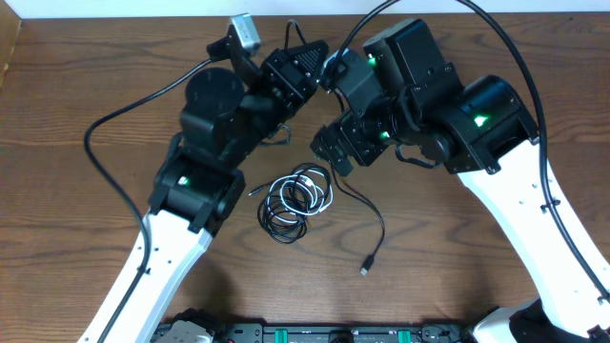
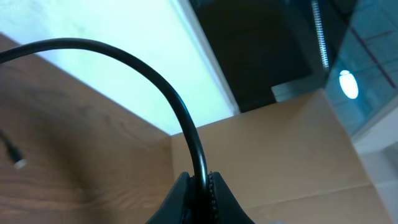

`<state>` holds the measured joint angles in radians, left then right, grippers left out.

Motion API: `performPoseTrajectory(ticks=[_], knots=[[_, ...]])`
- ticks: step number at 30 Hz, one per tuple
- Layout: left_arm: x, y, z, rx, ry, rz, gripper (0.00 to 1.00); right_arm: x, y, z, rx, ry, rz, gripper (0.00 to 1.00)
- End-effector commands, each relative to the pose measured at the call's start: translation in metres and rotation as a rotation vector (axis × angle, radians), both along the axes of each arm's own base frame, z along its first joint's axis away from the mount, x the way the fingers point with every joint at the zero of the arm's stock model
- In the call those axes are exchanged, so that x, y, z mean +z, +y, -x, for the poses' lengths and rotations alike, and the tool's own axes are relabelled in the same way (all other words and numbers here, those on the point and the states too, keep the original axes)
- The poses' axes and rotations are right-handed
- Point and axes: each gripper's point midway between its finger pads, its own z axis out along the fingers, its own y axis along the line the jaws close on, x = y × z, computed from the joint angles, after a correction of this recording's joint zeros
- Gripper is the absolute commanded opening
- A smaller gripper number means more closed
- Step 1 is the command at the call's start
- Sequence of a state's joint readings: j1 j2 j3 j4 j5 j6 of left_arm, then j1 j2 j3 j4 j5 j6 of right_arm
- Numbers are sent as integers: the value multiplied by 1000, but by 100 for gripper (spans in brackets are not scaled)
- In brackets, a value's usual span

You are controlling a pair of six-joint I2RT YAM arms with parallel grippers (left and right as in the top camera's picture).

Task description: Untangle cables

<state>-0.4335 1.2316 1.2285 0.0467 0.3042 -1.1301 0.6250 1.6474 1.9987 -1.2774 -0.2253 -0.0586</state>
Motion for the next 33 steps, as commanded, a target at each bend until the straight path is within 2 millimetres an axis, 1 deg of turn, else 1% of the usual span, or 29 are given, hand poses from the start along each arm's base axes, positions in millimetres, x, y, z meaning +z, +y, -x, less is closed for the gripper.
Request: performPoseTrajectory(ticks=[1,3,4,7,9,11,14,15,16,17,18,19,20,23,26,28,30,31,33], knots=[[29,12,8,47,-55,35,7,-13,-2,-14,-74,10,39,99],[31,17,9,65,-55,39,7,-13,-1,-18,-94,9,26,93],[32,17,10,66,-54,44,7,-12,0,-20,-101,7,17,89],[35,18,12,66,-28,92,7,-7,4,-25,-114,-10,-9,69],[35,19,12,68,-9,118,7,-4,6,-27,-128,-14,-27,65],[35,21,11,74,2,131,7,-2,7,-29,-133,-20,-37,55],[33,23,10,76,26,154,7,0,8,-31,-138,-26,-46,50],[33,23,10,73,37,167,8,0,8,-32,-140,-28,-50,47],[33,23,10,70,46,179,7,1,9,-33,-139,-33,-53,39],[33,22,10,70,54,190,7,2,10,-33,-142,-33,-57,21],[33,22,10,70,62,200,8,3,10,-34,-149,-34,-64,12],[33,22,10,71,63,202,8,3,11,-35,-157,-32,-72,5],[33,23,10,71,63,201,8,4,11,-35,-159,-32,-75,1],[31,23,10,74,70,197,7,5,10,-36,-170,-30,-82,1],[21,26,8,95,96,166,7,10,5,-37,-201,-24,-99,1],[10,30,5,110,81,75,8,20,-4,-37,-242,-26,-129,1],[-2,32,4,110,54,-40,13,34,-17,-36,-289,-38,-167,1],[-11,32,3,103,37,-121,17,42,-26,-36,-317,-46,-187,1],[-27,32,4,89,43,-216,41,56,-44,-36,-372,-63,-222,1]])
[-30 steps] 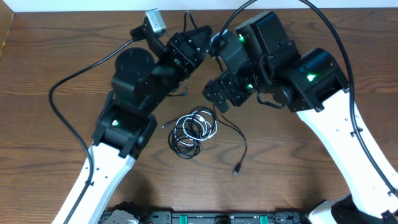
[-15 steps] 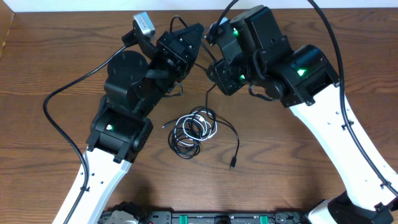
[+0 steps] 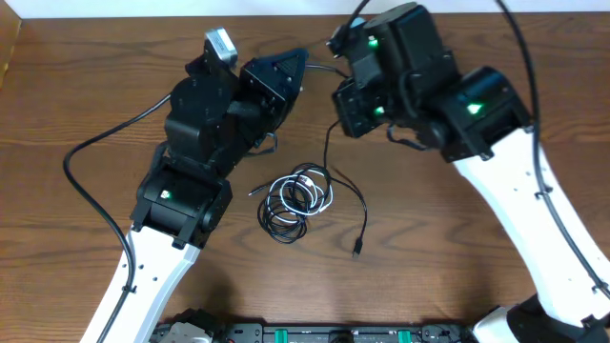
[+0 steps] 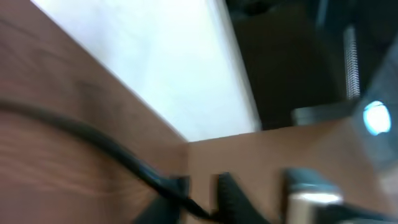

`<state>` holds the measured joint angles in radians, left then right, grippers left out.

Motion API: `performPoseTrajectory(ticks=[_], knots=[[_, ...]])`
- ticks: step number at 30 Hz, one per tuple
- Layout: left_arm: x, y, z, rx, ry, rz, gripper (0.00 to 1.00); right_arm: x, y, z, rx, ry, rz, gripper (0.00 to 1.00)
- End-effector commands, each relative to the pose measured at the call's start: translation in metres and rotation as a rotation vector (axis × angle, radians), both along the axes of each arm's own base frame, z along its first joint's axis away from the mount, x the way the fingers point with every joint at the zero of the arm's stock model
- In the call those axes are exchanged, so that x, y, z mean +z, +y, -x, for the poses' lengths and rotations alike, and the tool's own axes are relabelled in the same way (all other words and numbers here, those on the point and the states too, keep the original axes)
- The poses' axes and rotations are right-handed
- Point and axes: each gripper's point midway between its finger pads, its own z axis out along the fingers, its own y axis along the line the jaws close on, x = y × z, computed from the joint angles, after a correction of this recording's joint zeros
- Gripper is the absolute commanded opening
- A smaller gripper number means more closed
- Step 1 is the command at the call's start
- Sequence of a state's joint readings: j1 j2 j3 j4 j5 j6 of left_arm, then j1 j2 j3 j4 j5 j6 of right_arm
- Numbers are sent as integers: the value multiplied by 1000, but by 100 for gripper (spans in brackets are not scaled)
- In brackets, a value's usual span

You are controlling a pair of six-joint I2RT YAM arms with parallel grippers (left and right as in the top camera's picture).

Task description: Untangle cables

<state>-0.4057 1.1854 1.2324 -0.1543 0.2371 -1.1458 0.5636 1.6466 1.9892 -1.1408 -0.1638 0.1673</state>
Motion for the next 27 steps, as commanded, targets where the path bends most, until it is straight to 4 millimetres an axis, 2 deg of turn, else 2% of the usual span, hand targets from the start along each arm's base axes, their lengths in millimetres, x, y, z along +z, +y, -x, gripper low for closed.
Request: performPoseTrajectory(ticks=[1,4,5,12,21,27], knots=[[-9,5,0,-33,-69,-208,60,46,-39,8,-133,-62,-102,1],[-28,3,4,-69,-28,-273,80,59,-61,9,-205,-67,-147,1],[-30,-2,7,-109,-30,-280,83,62,-66,10,-234,-55,-172,1],[-18,-47,36,-386,-201,-330,84,58,-68,9,-452,135,-362,1],[-17,-70,54,-475,-258,-361,84,58,-63,13,-649,340,-565,1],[-14,-87,74,-621,-427,-450,84,60,-62,13,-736,424,-654,1]])
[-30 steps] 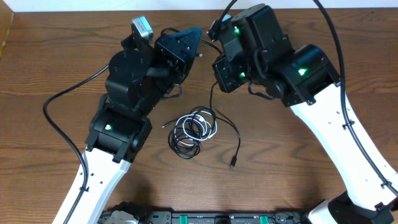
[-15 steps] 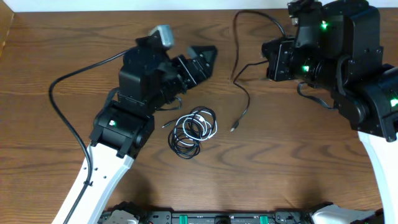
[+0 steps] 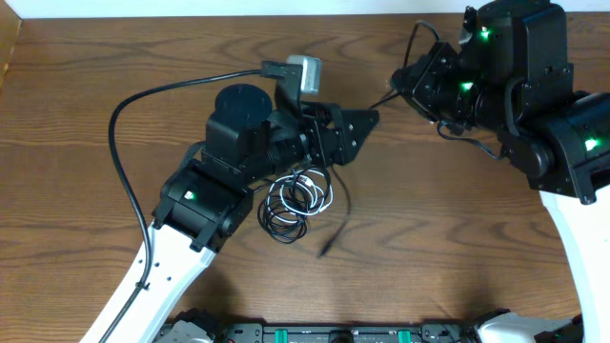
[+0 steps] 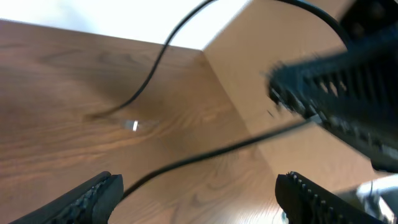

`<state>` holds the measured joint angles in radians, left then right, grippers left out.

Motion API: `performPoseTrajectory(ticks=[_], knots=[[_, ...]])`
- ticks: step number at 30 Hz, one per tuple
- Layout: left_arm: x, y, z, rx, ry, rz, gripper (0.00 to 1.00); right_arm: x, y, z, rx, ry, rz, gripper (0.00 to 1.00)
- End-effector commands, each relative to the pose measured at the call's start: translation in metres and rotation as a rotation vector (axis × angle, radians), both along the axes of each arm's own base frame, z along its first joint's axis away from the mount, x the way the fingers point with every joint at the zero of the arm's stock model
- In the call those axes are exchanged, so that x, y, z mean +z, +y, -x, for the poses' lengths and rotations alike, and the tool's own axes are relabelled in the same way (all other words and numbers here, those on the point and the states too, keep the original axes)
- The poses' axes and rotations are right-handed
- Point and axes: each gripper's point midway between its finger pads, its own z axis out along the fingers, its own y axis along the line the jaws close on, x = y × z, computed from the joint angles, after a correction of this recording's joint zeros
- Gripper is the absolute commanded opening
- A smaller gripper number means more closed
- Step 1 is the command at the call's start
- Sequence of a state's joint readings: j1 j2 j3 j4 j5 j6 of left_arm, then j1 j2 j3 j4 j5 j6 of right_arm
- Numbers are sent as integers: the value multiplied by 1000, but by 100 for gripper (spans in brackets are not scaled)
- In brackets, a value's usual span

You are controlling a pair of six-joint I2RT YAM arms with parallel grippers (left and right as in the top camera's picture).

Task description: Untangle cables

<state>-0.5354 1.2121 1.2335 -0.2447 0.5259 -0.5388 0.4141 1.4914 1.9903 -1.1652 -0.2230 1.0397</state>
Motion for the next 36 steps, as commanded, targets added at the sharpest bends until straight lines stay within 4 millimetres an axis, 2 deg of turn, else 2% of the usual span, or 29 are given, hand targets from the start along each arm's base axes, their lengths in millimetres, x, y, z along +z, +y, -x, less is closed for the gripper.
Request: performPoseTrajectory(ticks=[1,9,12,16,17,21,26,28,31,32,36], knots=[[13,-10,11,-108,-137,-34,84,4,3,3,-49,60,-92,1],[26,-14,14,-174,-331,-77,82,7,16,12,-15,129,-185,1],[29,-14,13,-184,-386,-99,78,9,22,18,27,148,-213,1],[28,-14,13,-192,-427,-123,77,10,28,25,67,168,-237,1],[28,-14,13,-193,-425,-121,74,10,28,25,66,169,-235,1],[28,-14,13,-195,-424,-120,50,9,28,25,66,171,-235,1],[29,-14,13,-194,-427,-119,34,6,27,27,63,190,-227,1],[31,-14,13,-193,-435,-115,31,3,26,29,62,202,-221,1],[35,-15,12,-189,-448,-105,19,1,25,30,64,205,-210,1],[36,-15,12,-188,-452,-104,8,1,25,30,66,202,-208,1],[37,-15,12,-186,-455,-99,8,1,24,29,73,183,-189,2]])
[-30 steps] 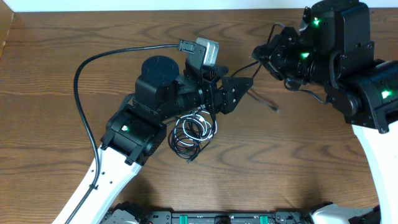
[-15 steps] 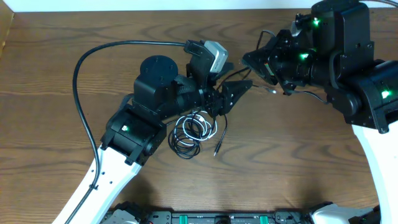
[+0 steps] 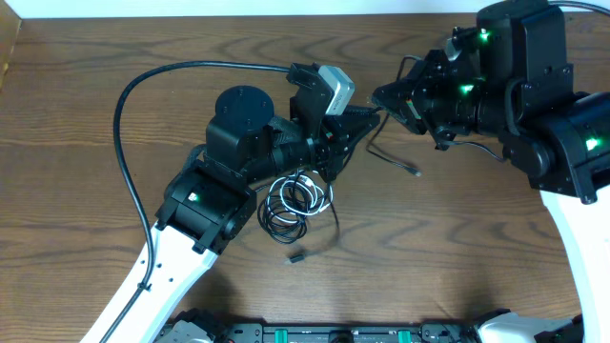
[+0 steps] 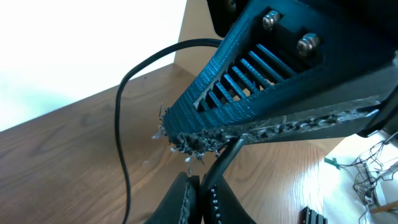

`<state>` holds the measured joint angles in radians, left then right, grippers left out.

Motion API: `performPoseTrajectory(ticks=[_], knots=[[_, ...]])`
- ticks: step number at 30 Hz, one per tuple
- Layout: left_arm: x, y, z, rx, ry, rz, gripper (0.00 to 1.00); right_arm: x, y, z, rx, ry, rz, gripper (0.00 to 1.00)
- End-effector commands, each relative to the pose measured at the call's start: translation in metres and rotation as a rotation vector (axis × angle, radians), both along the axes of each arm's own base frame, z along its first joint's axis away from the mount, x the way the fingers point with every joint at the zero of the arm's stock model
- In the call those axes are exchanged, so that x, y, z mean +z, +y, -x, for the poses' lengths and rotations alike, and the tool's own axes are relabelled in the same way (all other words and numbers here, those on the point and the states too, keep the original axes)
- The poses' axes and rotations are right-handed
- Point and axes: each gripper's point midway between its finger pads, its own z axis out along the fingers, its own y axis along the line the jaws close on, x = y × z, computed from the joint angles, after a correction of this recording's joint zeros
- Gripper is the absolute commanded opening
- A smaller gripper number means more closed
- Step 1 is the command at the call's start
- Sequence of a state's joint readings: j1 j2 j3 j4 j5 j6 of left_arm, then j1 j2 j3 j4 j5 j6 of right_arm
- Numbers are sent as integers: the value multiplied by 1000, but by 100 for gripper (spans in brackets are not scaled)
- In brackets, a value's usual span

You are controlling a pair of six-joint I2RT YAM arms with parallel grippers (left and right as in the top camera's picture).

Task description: Untangle cables

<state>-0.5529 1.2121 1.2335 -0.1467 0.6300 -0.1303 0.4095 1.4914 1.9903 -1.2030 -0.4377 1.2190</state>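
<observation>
A tangle of black and white cables point(image 3: 295, 195) lies coiled on the wooden table point(image 3: 76, 105). A black cable point(image 4: 219, 160) rises out of it to where both grippers meet. My left gripper point(image 3: 365, 120) point(image 4: 200, 190) is shut on this cable. Tip to tip with it is my right gripper point(image 3: 382, 98), whose ribbed fingers point(image 4: 261, 87) fill the left wrist view and close on the same cable. A short loose end point(image 3: 417, 173) hangs below the right gripper. Another plug point(image 3: 297, 255) lies in front of the coil.
A thick black arm lead point(image 3: 152, 81) arcs over the table's left half. A tan cardboard wall point(image 4: 199, 28) stands past the table's far edge in the left wrist view. The left arm's body point(image 3: 238, 119) overhangs the coil's left side.
My left gripper was wide open and is now shut on the black cable. The right gripper has come leftward to meet it. The plug in front of the coil has shifted left.
Both grippers were close together behind the coil, the left shut on the black cable. They then stood further back with the cable lifted. Then the right gripper was far right with the cable stretched and the left open. Now both pinch it tip to tip.
</observation>
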Motion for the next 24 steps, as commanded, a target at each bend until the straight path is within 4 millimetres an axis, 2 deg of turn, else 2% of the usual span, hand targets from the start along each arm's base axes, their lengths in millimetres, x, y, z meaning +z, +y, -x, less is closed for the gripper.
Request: performPoseTrajectory(ticks=[1,4,7,8,9,10,12,13,14,20,24], knots=[[14,2,-4,16,-32,23,7,0,-2,1,15,-21,25,2],[17,2,-4,20,-33,37,7,-5,-14,-9,-24,-78,111,3],[37,1,-7,36,-38,118,7,-8,-29,-20,-76,-126,197,11],[46,2,-9,48,-44,154,8,-8,-34,-23,-94,-138,222,20],[54,4,-13,72,-46,189,8,-9,-39,-25,-105,-147,242,37],[61,7,-17,102,-44,221,8,-10,-42,-27,-109,-154,258,59],[71,14,-28,179,-39,272,8,-12,-52,-30,-116,-168,297,87],[74,18,-33,216,-42,290,8,-14,-57,-31,-115,-168,312,96],[77,23,-38,254,-46,306,8,-15,-63,-31,-122,-160,323,99],[95,44,-63,425,-93,395,7,-32,-94,-26,-182,-59,363,99],[107,45,-75,444,-87,488,8,-39,-103,-20,-197,-11,379,99]])
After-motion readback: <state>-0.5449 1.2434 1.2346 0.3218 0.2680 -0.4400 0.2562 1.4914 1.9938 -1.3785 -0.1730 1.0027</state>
